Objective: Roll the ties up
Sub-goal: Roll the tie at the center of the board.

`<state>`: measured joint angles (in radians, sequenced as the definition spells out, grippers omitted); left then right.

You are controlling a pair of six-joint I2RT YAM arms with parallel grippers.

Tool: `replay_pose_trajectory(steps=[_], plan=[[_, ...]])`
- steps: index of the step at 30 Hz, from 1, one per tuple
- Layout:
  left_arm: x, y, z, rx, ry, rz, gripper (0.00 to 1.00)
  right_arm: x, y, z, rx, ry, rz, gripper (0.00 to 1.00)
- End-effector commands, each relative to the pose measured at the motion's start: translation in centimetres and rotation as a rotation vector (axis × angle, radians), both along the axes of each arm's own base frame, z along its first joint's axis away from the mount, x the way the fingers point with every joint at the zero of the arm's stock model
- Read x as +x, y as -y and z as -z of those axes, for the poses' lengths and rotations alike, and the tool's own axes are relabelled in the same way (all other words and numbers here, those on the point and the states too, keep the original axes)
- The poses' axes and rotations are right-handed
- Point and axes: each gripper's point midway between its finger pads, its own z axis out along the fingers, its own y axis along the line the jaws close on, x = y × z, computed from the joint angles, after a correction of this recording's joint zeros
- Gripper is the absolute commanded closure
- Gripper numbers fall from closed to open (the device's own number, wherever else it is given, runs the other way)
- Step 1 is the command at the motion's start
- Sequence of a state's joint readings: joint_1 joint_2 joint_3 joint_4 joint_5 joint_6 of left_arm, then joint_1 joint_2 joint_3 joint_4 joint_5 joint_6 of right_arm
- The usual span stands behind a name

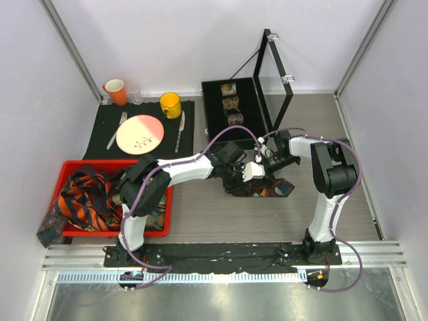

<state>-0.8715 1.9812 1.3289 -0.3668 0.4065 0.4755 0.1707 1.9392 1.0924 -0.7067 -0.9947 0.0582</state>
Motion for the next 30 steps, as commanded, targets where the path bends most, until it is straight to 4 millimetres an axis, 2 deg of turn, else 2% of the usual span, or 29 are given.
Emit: replay_pose_trajectory(steps=[1, 3, 5, 7, 11, 15, 18, 23, 27, 30], plan=[[-0.6, -1.6, 1.6, 0.088, -0.024, 0.000, 0.62, 0.4, 1.3, 2.2, -0.108, 0.022, -0.026, 0.99], [-0.9, -1.3, 0.8, 0.039, -0.062, 0.012, 0.49, -0.4, 2.4, 3.5, -0.149, -0.029, -0.013, 0.99], [-0.4, -0.7, -0.1, -0.025, -0.075, 0.007, 0.37, -0.7, 4.0, 4.9, -0.208, -0.020, -0.024, 0.99], [0.0, 0.1, -1.3, -0.101, -0.063, 0.017, 0.32, -0.8, 5.2, 6.2, -0.260, -0.027, -0.028, 0.99], [0.9, 1.7, -3.2, -0.210, -0.027, 0.028, 0.28, -0.6, 6.4, 7.3, -0.317, -0.037, -0.019, 0.99], [1.3, 3.0, -4.0, -0.274, -0.017, 0.045, 0.24, 0.2, 6.8, 8.0, -0.371, -0.044, 0.007, 0.99], [1.7, 3.9, -4.0, -0.298, -0.022, 0.053, 0.21, 0.7, 7.1, 8.3, -0.396, -0.039, 0.012, 0.99], [1.1, 5.0, -3.9, -0.356, -0.026, 0.116, 0.20, 0.9, 7.2, 8.8, -0.417, -0.047, 0.009, 0.99], [0.6, 5.7, -3.3, -0.369, -0.021, 0.149, 0.20, 0.8, 7.1, 9.0, -0.424, -0.041, 0.003, 0.99], [0.3, 6.3, -2.7, -0.371, -0.032, 0.158, 0.25, 0.7, 6.8, 9.1, -0.424, -0.036, -0.008, 0.99]])
